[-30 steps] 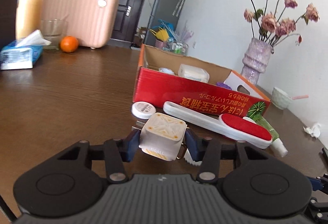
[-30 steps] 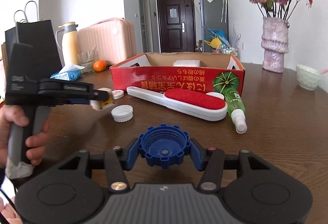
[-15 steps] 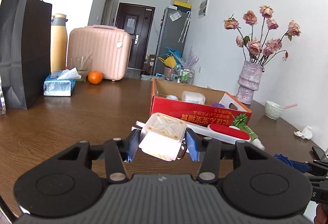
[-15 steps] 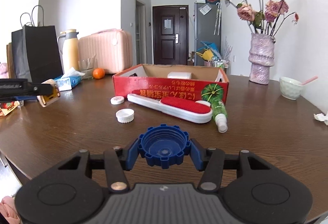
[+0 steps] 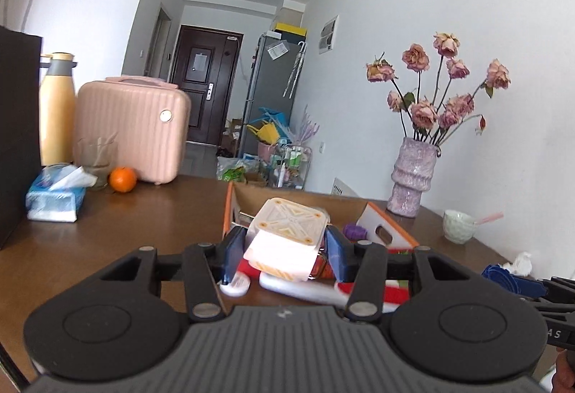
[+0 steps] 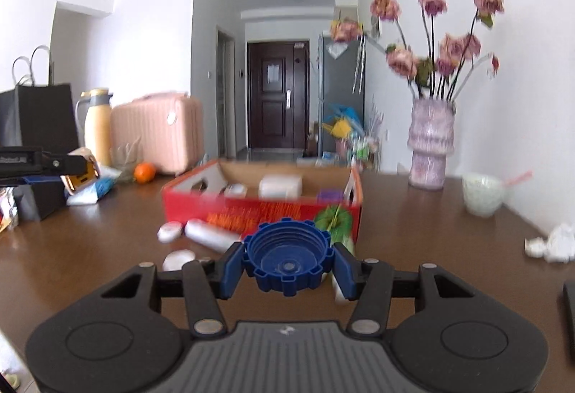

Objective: Organize rigid objects
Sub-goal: 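Lower both held items into the box and open both tools, then withdraw both tools from the box back over the table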

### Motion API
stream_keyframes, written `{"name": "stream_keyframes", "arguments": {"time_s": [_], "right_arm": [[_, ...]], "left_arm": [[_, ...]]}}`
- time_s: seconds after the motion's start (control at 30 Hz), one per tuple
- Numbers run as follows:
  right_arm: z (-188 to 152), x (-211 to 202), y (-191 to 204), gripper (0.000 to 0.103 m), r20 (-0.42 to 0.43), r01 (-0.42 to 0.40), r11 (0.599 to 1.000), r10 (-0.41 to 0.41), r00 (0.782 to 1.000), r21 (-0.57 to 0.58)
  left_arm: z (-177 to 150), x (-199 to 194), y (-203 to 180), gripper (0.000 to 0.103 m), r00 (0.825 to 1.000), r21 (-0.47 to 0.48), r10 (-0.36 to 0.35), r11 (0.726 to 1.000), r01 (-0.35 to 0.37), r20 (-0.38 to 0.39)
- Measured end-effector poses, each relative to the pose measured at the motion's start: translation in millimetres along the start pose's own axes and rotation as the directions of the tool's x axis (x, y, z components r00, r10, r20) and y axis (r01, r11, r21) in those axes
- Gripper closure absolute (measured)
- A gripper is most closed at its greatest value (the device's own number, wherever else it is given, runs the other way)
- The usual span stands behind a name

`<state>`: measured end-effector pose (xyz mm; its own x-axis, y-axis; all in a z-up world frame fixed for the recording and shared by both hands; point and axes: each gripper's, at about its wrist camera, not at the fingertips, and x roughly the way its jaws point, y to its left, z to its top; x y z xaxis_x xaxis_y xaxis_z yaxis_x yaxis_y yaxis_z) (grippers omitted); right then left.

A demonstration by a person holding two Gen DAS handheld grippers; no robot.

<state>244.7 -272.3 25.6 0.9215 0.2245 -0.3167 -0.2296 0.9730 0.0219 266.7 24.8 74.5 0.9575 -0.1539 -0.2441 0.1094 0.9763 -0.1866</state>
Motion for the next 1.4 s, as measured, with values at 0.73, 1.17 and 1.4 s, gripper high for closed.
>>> {"name": "stream_keyframes", "arguments": {"time_s": [0.73, 1.17, 1.4], "right_arm": [[125.6, 368.0, -65.3, 0.051, -0.367, -0.029, 0.987, 0.086, 0.926, 0.158], [117.4, 386.2, -71.8, 0.022, -0.342, -0.018, 0.978, 0.089, 0.936, 0.206], [153.0, 325.1, -62.8, 0.018, -0.294, -0.016, 0.995, 0.044, 0.955, 0.096]], "left_arm": [[54.4, 380.0, 27.6, 0.053, 0.890, 0.012, 0.092, 0.995, -0.097, -0.446], [60.6, 351.5, 5.7, 0.019, 0.928, 0.122, 0.096, 0.991, -0.055, -0.360], [89.3, 292.7, -4.2, 0.011, 0.943, 0.172, 0.108, 0.984, -0.055, -0.315]]}}
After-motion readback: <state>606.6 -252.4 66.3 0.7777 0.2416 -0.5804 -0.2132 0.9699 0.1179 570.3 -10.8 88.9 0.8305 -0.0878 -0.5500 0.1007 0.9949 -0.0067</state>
